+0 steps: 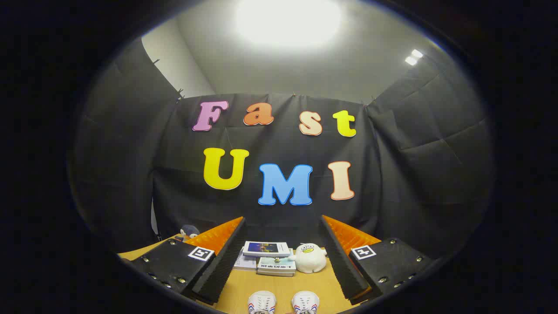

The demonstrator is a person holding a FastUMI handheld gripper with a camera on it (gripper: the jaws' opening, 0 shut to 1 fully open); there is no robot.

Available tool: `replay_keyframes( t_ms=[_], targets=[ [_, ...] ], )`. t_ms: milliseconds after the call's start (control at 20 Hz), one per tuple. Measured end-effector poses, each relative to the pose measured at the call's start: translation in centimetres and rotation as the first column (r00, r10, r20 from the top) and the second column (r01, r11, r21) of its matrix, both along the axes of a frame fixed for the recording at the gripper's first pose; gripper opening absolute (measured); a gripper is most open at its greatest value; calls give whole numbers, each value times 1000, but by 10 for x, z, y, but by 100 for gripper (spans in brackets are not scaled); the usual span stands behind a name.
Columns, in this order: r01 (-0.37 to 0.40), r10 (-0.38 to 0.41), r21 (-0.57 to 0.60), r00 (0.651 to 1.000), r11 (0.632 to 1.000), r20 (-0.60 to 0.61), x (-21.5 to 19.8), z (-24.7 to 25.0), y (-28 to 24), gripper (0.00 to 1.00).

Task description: Open the storage box then place both shoes into the box .Put the left shoe in first, then the right shoe, with the right side of both shoes facing outward in a uniform manner.

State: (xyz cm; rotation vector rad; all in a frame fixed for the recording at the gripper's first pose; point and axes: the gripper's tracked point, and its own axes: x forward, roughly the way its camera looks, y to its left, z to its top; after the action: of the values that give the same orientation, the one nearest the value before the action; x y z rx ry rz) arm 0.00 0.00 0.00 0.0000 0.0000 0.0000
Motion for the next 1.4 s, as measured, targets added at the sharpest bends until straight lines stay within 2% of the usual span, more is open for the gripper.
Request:
replay_keyframes(
  t_ms=[250, 750, 1050, 1200, 1400],
  targets=[
    [-23, 23, -14, 1000, 1000, -8, 0, -2, 6, 99],
    [-1, 2, 11, 1000, 1000, -26, -7, -14, 1, 99],
    [-115, 129, 138, 987, 984, -96, -9, -45, 28, 99],
    [-155, 188, 225, 973, 962, -133, -8, -65, 40, 99],
    [-171, 257, 360, 944, 917, -207, -6, -95, 54, 99]
  ],
)
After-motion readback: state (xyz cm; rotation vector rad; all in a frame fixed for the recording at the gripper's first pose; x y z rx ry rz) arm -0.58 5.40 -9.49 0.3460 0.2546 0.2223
